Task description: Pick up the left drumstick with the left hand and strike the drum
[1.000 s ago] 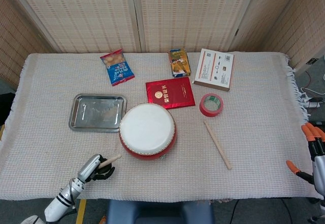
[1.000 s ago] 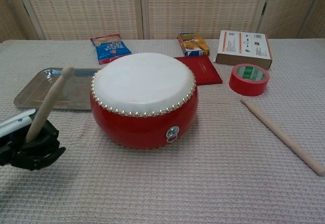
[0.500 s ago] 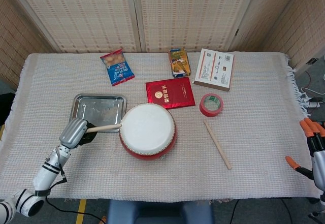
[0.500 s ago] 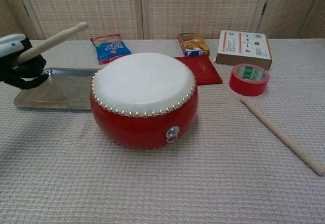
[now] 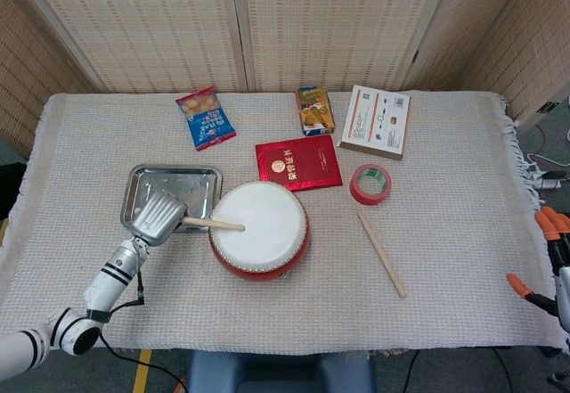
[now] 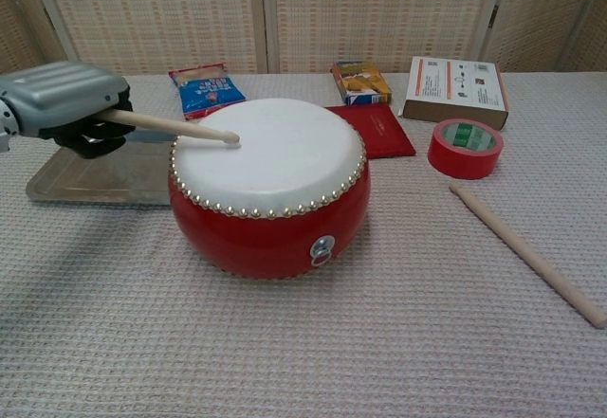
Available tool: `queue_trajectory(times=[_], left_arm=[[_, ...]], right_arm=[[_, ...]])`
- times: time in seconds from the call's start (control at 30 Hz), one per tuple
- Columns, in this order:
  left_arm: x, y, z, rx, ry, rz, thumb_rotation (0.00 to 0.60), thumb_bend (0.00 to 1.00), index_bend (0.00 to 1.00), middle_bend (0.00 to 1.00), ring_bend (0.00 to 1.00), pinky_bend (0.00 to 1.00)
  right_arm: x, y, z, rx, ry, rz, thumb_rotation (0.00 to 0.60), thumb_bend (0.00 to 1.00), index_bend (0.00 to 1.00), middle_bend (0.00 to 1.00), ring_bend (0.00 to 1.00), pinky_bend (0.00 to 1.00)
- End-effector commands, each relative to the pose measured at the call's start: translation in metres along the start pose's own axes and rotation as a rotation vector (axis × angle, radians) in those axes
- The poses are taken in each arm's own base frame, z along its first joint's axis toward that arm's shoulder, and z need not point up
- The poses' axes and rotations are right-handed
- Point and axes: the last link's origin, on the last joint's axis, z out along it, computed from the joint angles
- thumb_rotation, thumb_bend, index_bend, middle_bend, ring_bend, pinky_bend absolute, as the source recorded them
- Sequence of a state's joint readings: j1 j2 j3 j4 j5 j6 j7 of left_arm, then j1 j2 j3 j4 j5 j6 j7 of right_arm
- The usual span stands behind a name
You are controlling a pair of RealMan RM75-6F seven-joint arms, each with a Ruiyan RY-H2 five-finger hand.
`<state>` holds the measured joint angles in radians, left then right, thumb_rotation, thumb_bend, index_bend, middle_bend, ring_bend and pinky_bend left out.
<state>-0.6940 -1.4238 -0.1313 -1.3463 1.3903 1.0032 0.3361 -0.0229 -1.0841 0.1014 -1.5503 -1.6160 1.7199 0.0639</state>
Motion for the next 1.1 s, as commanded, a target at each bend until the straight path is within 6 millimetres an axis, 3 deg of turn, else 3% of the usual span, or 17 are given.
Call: queue_trajectory(times=[0.03,0.23,0.37,0.63,0.87,0.97,1.1], left_arm=[[0.001,0.009,0.001,-0.012,-0.013,0.034,0.6,0.61,1.0,1.0,1.0,1.0],[0.021,0.004,-0.003,0.05,0.053,-0.212,0.6,0.61,1.0,1.0,1.0,1.0],[0.017,0.003,0.001,0.039,0.026,-0.163,0.6,0.61,1.0,1.0,1.0,1.0],[-0.003,0.009,0.009,-0.019,-0.042,0.098,0.6,0.61,1.0,1.0,1.0,1.0],[0.026,0.003,0.012,0.05,0.034,-0.191,0.6,0.61,1.0,1.0,1.0,1.0],[0.032,-0.001,0.017,0.057,0.048,-0.198,0.6,0.61,1.0,1.0,1.0,1.0],[0.022,0.001,0.03,0.063,0.024,-0.128,0.6,0.61,1.0,1.0,1.0,1.0]], right_arm=[[-0.001,0.001,-0.002,-0.005,-0.002,0.009,0.6,0.12,0.07,0.05,0.0,0.0],[-0.004,0.005,-0.004,-0.015,-0.004,0.017,0.6,0.12,0.07,0.05,0.0,0.0],[-0.004,0.005,-0.004,-0.011,-0.002,0.017,0.6,0.12,0.07,0.05,0.0,0.0],[-0.005,0.006,-0.004,-0.018,-0.005,0.016,0.6,0.12,0.07,0.05,0.0,0.0],[-0.005,0.007,-0.006,-0.023,-0.004,0.017,0.6,0.12,0.07,0.05,0.0,0.0],[-0.005,0.007,-0.006,-0.022,-0.003,0.018,0.6,0.12,0.07,0.05,0.0,0.0],[-0.006,0.007,-0.006,-0.023,-0.006,0.018,0.6,0.12,0.07,0.05,0.0,0.0]])
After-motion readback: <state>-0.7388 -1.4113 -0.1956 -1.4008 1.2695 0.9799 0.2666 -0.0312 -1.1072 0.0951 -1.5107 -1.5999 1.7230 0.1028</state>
